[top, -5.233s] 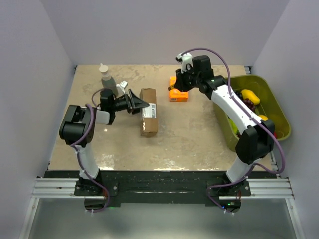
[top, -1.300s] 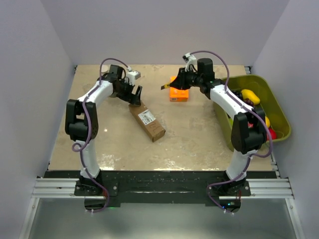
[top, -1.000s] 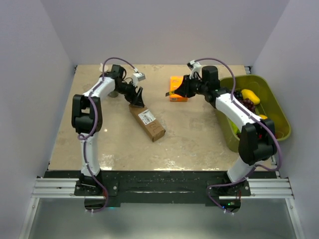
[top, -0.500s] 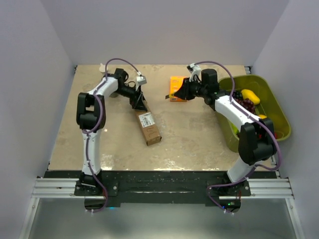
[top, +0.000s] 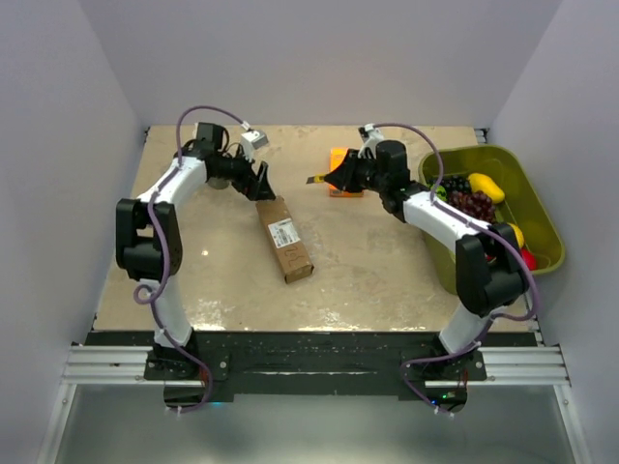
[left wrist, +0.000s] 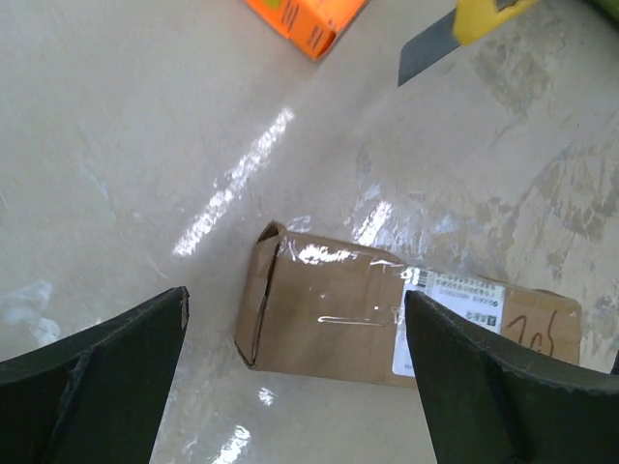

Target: Unpack the express box

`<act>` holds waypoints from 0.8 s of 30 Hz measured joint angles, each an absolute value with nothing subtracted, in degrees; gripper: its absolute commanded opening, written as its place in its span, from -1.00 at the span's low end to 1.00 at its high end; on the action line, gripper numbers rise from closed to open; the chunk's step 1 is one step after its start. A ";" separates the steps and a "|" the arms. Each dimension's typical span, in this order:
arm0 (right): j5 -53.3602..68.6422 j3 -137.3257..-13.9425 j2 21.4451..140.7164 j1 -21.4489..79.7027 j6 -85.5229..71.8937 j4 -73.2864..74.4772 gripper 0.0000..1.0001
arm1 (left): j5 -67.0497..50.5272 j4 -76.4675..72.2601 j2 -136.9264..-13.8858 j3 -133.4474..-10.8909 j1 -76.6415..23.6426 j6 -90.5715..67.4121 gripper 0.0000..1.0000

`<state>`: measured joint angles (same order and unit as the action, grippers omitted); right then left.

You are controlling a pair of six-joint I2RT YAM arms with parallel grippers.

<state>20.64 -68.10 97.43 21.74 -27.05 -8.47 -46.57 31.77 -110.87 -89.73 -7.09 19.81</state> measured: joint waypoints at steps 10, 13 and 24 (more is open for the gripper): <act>26.24 -69.34 106.37 22.33 -34.11 -14.63 -1.00 | -50.04 34.20 -118.61 -86.35 -6.76 20.10 0.52; 27.97 -69.93 106.34 22.35 -34.70 -15.40 -1.00 | -52.12 35.64 -119.17 -86.65 -6.68 23.22 0.42; 28.23 -69.06 106.26 22.52 -37.01 -18.04 -1.00 | -61.98 45.28 -121.38 -86.32 -6.42 38.83 0.22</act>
